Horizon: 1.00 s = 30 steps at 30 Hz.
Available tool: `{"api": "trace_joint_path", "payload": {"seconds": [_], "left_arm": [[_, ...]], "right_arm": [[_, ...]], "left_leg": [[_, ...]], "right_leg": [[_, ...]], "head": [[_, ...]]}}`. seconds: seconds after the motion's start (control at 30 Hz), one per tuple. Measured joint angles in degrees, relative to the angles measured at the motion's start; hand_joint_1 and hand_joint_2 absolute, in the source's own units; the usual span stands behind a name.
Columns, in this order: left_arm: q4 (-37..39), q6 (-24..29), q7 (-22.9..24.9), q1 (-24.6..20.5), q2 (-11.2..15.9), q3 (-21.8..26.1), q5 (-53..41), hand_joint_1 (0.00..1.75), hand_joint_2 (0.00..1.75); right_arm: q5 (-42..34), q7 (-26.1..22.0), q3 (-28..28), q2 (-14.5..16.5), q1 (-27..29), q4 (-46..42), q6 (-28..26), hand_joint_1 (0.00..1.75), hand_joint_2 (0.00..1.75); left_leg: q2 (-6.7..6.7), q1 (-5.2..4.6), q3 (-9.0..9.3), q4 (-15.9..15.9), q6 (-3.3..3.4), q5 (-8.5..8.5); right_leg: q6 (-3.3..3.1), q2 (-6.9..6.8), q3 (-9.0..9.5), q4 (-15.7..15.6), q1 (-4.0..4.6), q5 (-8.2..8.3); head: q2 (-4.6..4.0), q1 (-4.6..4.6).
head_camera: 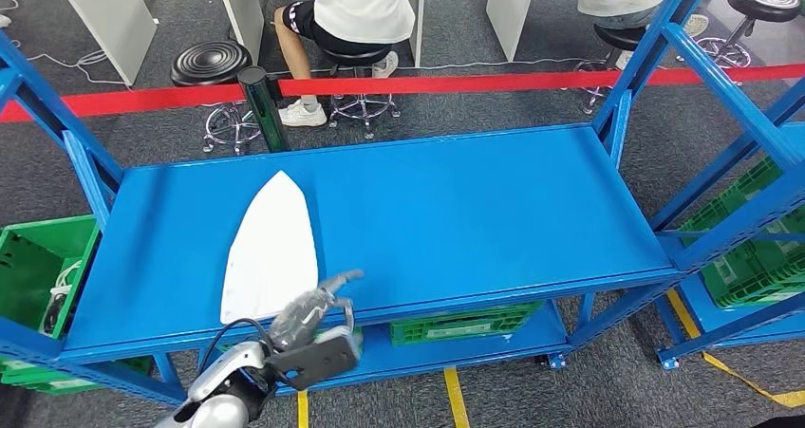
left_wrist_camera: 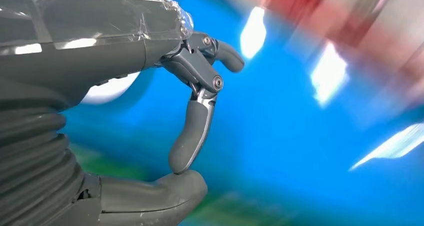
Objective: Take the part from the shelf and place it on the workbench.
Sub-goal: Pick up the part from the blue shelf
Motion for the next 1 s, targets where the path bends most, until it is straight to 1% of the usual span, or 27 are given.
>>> {"api": "trace_joint_path", "payload": {"seconds": [0.07,0.1,0.13,0.17,0.2,0.37,0.47,0.57,0.63,0.67,0.73,0.87,0.9,0.93,1.0], "left_arm": [[-0.9,14.1,-13.1,2.2,-1.3,1.6,4.0,0.0,0.0],[-1.8,18.9,-18.3,3.0,-1.7,2.2,5.3,0.0,0.0],[-2.9,21.7,-21.4,3.7,-2.0,2.8,5.8,0.0,0.0],[-4.0,22.9,-22.8,4.2,-2.0,3.1,5.8,0.0,0.0],[-5.0,23.2,-23.1,4.7,-2.1,3.5,5.6,0.0,0.0],[-8.4,23.5,-21.9,6.7,-2.3,4.7,2.3,0.0,0.0],[-10.4,23.8,-21.9,8.2,-2.7,6.4,-1.2,0.0,0.0],[-12.2,23.8,-23.1,10.3,-3.9,9.1,-6.8,0.0,0.0],[-13.4,23.9,-23.3,12.1,-5.4,11.8,-13.2,0.0,0.0],[-14.0,23.9,-22.3,12.9,-6.3,13.3,-16.6,0.0,0.0],[-14.5,23.9,-18.4,13.9,-7.6,16.2,-22.0,0.0,0.0],[-14.7,23.9,-11.3,14.5,-8.7,20.4,-24.2,0.0,1.75],[-14.5,23.8,-7.7,14.3,-8.6,20.9,-24.3,0.0,1.75],[-14.2,23.6,-2.9,13.8,-8.3,21.2,-24.3,0.0,1.75],[-13.0,22.4,9.1,12.2,-6.9,21.2,-23.3,0.0,1.75]], "right_arm": [[-0.2,-0.1,0.0,0.0,0.1,0.0,-0.5,0.0,0.0],[-0.2,-0.1,0.0,0.0,0.1,0.0,-0.7,0.0,0.0],[-0.2,-0.1,0.0,0.0,0.1,0.0,-0.8,0.0,0.0],[-0.2,-0.1,0.0,0.0,0.1,0.0,-0.8,0.0,0.0],[-0.2,-0.1,0.0,0.0,0.1,0.0,-0.8,0.0,0.0],[-0.1,-0.1,0.0,0.0,0.1,0.0,-0.7,0.0,0.0],[-0.1,-0.1,0.0,0.1,0.1,0.0,-0.7,0.0,0.0],[-0.1,-0.1,0.0,0.1,0.1,0.0,-0.8,0.0,0.0],[-0.1,-0.1,0.0,0.1,0.2,0.0,-0.8,0.0,0.0],[-0.2,-0.1,0.0,0.1,0.2,0.0,-0.9,0.0,0.0],[-0.4,-0.1,0.0,0.2,0.2,0.0,-1.1,0.0,0.0],[-0.9,-0.1,0.0,0.4,0.2,0.0,-1.4,0.0,0.0],[-1.1,-0.1,0.0,0.4,0.2,0.0,-1.4,0.0,0.0],[-1.3,-0.1,0.0,0.4,0.2,0.0,-1.4,0.0,0.0],[-1.8,-0.1,0.0,0.5,0.2,0.0,-1.4,0.0,0.0]], "left_leg": [[0.22,0.0,0.01,0.0,0.02,-0.02],[0.3,0.0,0.02,0.0,0.04,-0.03],[0.34,0.0,0.02,0.0,0.04,-0.04],[0.37,0.0,0.03,0.0,0.05,-0.05],[0.4,-0.01,0.04,0.0,0.05,-0.06],[0.58,0.0,0.06,0.0,0.06,-0.08],[0.65,0.0,0.08,0.0,0.06,-0.08],[0.72,-0.01,0.08,0.0,0.06,-0.08],[0.77,-0.02,0.08,0.0,0.08,-0.08],[0.78,-0.03,0.08,0.0,0.08,-0.09],[0.79,-0.04,0.08,0.0,0.09,-0.1],[0.78,-0.02,0.1,0.0,0.08,-0.1],[0.75,-0.01,0.1,0.0,0.08,-0.1],[0.72,0.0,0.1,0.0,0.08,-0.1],[0.67,0.03,0.1,0.0,0.07,-0.09]], "right_leg": [[0.0,0.02,0.05,0.0,0.0,0.0],[0.0,0.03,0.03,0.0,0.0,-0.01],[0.0,0.03,0.01,0.0,0.0,-0.01],[0.0,0.02,-0.02,0.0,0.0,-0.02],[0.0,0.02,-0.04,0.0,0.0,-0.03],[0.0,0.1,-0.06,0.0,0.01,-0.04],[0.0,0.14,-0.06,0.0,0.01,-0.04],[0.0,0.18,-0.05,0.0,0.0,-0.03],[0.0,0.22,-0.06,0.0,0.0,-0.03],[0.0,0.23,-0.07,0.0,-0.01,-0.03],[0.0,0.24,-0.07,0.0,-0.01,-0.03],[0.0,0.24,-0.09,0.0,0.0,-0.03],[0.0,0.23,-0.09,0.0,0.0,-0.03],[0.0,0.23,-0.09,0.0,0.0,-0.03],[-0.01,0.22,-0.08,0.0,0.01,-0.02]], "head": [[0.01,0.0],[0.0,0.01],[0.01,0.02],[0.0,0.02],[0.0,0.01],[0.0,-0.01],[-0.01,-0.03],[0.0,-0.02],[0.0,-0.02],[0.0,-0.02],[0.01,0.03],[0.0,-0.07],[0.0,-0.07],[0.0,-0.05],[0.01,-0.07]]}}
